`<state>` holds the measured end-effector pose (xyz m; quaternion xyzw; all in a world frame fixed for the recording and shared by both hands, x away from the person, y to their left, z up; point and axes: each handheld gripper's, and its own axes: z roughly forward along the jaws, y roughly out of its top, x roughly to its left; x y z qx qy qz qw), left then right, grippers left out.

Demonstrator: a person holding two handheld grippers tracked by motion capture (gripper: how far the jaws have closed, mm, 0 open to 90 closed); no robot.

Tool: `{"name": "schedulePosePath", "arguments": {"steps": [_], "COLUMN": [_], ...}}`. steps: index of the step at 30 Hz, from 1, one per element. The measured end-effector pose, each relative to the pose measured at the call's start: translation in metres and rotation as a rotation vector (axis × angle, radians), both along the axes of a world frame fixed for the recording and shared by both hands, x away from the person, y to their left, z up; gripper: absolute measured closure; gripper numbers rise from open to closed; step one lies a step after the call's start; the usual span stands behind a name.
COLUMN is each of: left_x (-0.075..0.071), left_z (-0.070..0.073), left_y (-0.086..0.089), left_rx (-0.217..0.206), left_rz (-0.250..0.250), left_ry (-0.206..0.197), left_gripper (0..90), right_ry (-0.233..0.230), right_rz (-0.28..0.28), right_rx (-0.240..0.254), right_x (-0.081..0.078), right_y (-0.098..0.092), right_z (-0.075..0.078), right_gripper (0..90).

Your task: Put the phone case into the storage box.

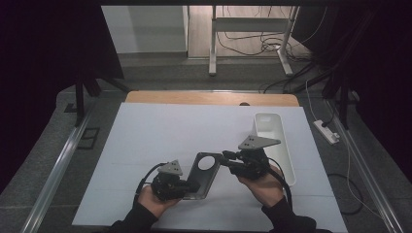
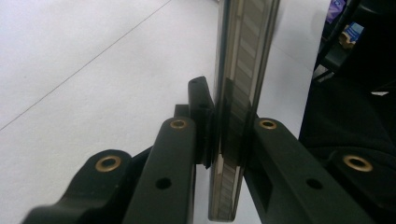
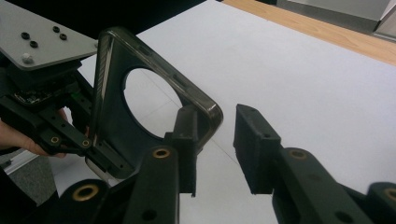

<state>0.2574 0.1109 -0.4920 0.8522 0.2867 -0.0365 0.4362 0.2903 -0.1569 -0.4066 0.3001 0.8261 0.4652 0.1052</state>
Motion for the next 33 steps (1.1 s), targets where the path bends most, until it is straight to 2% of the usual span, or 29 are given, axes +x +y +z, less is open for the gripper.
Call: {"name": "schedulePosePath", "arguments": {"steps": [6,16,27,33], "left_x": [0.002,0.0033,0.0034,0.0031], "left_z": [-0.0016,-0.0033,-0.0059,-0.0064], "left_y": [0.0016,0.0016,-0.0007,-0.0024], "left_rx": [-0.037,-0.062,-0.058,-0.048], "left_rz": [-0.032,-0.07,-0.086,-0.084], "left_ry": [0.028,0.045,0.045,0.038], "left_gripper": [84.9,84.8,83.8,77.7], "right_ry": [-0.002,0.004,0.029,0.048], "right_rz": [0.015,0.026,0.031,0.04], "right_rx": [0.018,0.041,0.053,0.054], "right_x": [-0.0004,-0.002,-0.0013,-0.0019], "right_y": [-0.0003,-0.0007,-0.0012,0.0011], "right_z": [0.0,0.0018,0.002,0.0012], "right_gripper": [74.9,78.5,79.2,79.2]}}
